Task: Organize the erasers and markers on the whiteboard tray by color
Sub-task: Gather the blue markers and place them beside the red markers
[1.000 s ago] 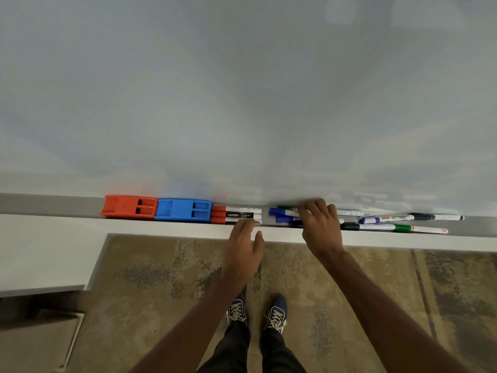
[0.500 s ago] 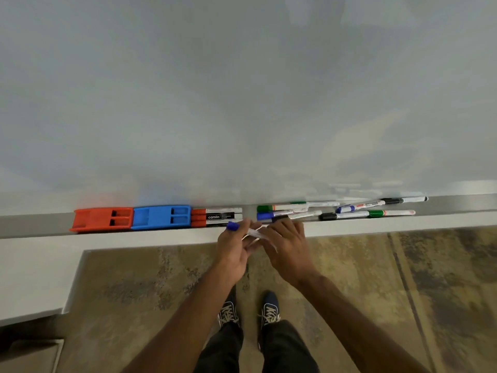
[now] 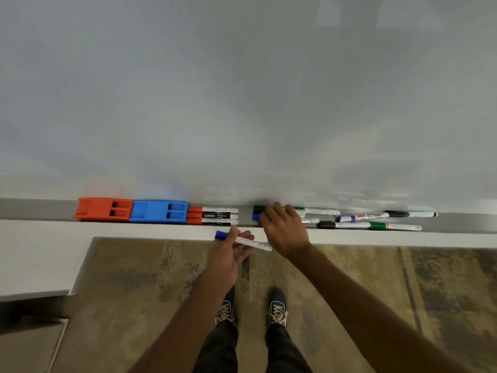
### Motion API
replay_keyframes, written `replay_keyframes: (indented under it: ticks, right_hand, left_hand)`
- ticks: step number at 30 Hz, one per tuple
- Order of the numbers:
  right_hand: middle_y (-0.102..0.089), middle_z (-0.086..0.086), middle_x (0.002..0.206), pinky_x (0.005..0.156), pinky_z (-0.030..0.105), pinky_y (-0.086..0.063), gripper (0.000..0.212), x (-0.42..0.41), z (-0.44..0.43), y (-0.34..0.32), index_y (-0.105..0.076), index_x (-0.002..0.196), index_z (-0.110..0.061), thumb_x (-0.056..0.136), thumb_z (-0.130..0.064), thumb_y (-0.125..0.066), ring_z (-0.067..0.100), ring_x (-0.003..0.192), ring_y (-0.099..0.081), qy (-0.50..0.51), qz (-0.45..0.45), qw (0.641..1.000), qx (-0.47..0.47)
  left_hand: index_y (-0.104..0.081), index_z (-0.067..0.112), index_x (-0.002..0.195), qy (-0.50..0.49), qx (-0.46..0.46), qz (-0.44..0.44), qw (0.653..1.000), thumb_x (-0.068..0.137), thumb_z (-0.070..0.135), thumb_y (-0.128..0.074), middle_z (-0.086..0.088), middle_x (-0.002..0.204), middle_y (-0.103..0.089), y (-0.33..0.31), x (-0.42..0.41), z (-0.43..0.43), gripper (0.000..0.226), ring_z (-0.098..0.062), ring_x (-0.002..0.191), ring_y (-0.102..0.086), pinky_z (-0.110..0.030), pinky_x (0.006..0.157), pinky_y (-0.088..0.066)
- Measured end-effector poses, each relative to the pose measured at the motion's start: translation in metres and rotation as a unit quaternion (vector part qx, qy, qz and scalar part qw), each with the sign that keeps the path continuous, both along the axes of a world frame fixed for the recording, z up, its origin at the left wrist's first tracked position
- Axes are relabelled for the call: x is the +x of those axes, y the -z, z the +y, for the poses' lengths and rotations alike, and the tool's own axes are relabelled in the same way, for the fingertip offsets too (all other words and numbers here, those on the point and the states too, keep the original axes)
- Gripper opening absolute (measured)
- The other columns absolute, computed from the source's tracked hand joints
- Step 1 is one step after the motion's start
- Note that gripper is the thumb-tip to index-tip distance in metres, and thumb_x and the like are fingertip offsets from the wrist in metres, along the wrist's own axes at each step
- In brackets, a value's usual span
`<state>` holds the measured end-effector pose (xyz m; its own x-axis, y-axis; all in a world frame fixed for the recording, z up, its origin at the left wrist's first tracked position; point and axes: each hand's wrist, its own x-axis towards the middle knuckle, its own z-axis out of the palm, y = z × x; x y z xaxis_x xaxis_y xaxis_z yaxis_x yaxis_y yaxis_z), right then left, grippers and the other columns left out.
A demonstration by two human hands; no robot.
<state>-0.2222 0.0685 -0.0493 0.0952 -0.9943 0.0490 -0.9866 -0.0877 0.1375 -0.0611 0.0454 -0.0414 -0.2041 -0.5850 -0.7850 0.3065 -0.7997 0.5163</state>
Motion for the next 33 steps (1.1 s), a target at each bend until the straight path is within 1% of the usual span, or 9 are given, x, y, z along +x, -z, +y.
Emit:
replay_keyframes:
  ticks: [2, 5, 10, 13, 16, 23, 27, 30, 33]
  right_hand:
    - [-0.064, 0.011, 0.085, 0.073, 0.040, -0.049, 0.023, 0.002, -0.006, -0.002, -0.068, 0.088, -0.007, 0.066, -0.008, -0.073, 0.030, 0.084, -0.058, -0.014, 0.009, 0.999, 0.027]
    - [-0.065, 0.010, 0.089, 0.076, 0.040, -0.051, 0.025, 0.005, -0.011, -0.006, -0.069, 0.089, -0.007, 0.065, -0.010, -0.075, 0.029, 0.089, -0.059, -0.017, 0.028, 0.998, 0.062]
    - [-0.067, 0.009, 0.096, 0.077, 0.037, -0.053, 0.023, 0.007, -0.018, -0.011, -0.070, 0.091, -0.009, 0.068, -0.013, -0.077, 0.028, 0.096, -0.062, -0.055, 0.051, 0.994, 0.083]
    - [-0.068, 0.004, 0.088, 0.070, 0.033, -0.053, 0.016, 0.006, -0.020, -0.015, -0.072, 0.082, -0.014, 0.066, -0.015, -0.077, 0.023, 0.090, -0.065, -0.076, 0.067, 0.993, 0.067]
    - [-0.068, 0.005, 0.084, 0.069, 0.034, -0.053, 0.016, 0.003, -0.020, -0.015, -0.071, 0.080, -0.013, 0.065, -0.013, -0.076, 0.024, 0.087, -0.064, -0.084, 0.057, 0.994, 0.047]
    - [-0.064, 0.003, 0.068, 0.067, 0.035, -0.044, 0.012, 0.001, -0.018, -0.011, -0.062, 0.081, -0.012, 0.078, -0.018, -0.071, 0.023, 0.067, -0.057, -0.106, 0.006, 0.994, -0.016]
    - [-0.061, 0.003, 0.068, 0.063, 0.035, -0.040, 0.016, 0.002, -0.015, -0.020, -0.060, 0.081, -0.011, 0.085, -0.023, -0.051, 0.023, 0.064, -0.053, -0.108, -0.057, 0.990, -0.071]
    - [-0.065, 0.002, 0.074, 0.064, 0.034, -0.043, 0.009, 0.005, -0.011, -0.026, -0.066, 0.087, -0.012, 0.086, -0.018, -0.059, 0.023, 0.068, -0.058, -0.065, -0.152, 0.983, -0.081]
    - [-0.069, 0.003, 0.087, 0.067, 0.036, -0.050, 0.015, 0.006, -0.002, -0.030, -0.069, 0.098, -0.013, 0.090, -0.021, -0.059, 0.023, 0.078, -0.062, 0.002, -0.298, 0.954, -0.030]
  left_hand:
    - [-0.051, -0.002, 0.126, -0.013, -0.002, -0.003, 1.000, 0.097, 0.024, -0.057, -0.024, 0.114, -0.069, 0.001, -0.004, 0.004, 0.040, -0.035, 0.105, -0.067, -0.045, 0.088, -0.055]
    - [-0.050, -0.002, 0.128, -0.034, 0.001, -0.007, 0.999, 0.096, 0.022, -0.058, -0.026, 0.117, -0.067, 0.001, -0.007, 0.010, 0.041, -0.036, 0.107, -0.067, -0.050, 0.093, -0.053]
    - [-0.049, -0.003, 0.130, -0.057, 0.005, -0.010, 0.998, 0.095, 0.021, -0.059, -0.024, 0.115, -0.068, -0.001, -0.007, 0.014, 0.043, -0.033, 0.102, -0.070, -0.045, 0.085, -0.057]
    - [-0.048, -0.003, 0.131, -0.061, 0.005, -0.010, 0.998, 0.095, 0.020, -0.060, -0.023, 0.114, -0.069, 0.000, -0.005, 0.015, 0.044, -0.032, 0.098, -0.071, -0.043, 0.081, -0.058]
    - [-0.049, -0.003, 0.129, -0.063, 0.003, -0.012, 0.998, 0.095, 0.020, -0.060, -0.024, 0.112, -0.070, 0.002, -0.006, 0.017, 0.043, -0.033, 0.099, -0.071, -0.046, 0.084, -0.057]
    - [-0.055, -0.004, 0.121, -0.028, -0.002, -0.004, 1.000, 0.097, 0.021, -0.057, -0.023, 0.112, -0.071, 0.005, -0.015, 0.020, 0.035, -0.034, 0.102, -0.070, -0.045, 0.085, -0.056]
    - [-0.058, 0.000, 0.119, 0.007, -0.028, 0.020, 0.999, 0.089, 0.025, -0.063, -0.018, 0.111, -0.072, 0.002, -0.022, 0.021, 0.040, -0.031, 0.103, -0.070, -0.044, 0.088, -0.054]
    - [-0.055, 0.002, 0.126, 0.003, -0.043, 0.076, 0.996, 0.092, 0.024, -0.060, -0.018, 0.118, -0.069, 0.001, -0.024, 0.020, 0.040, -0.032, 0.109, -0.068, -0.043, 0.083, -0.056]
    - [-0.053, 0.003, 0.128, -0.008, -0.052, 0.130, 0.990, 0.095, 0.021, -0.058, -0.019, 0.117, -0.067, 0.002, -0.024, 0.021, 0.038, -0.032, 0.105, -0.067, -0.042, 0.079, -0.058]
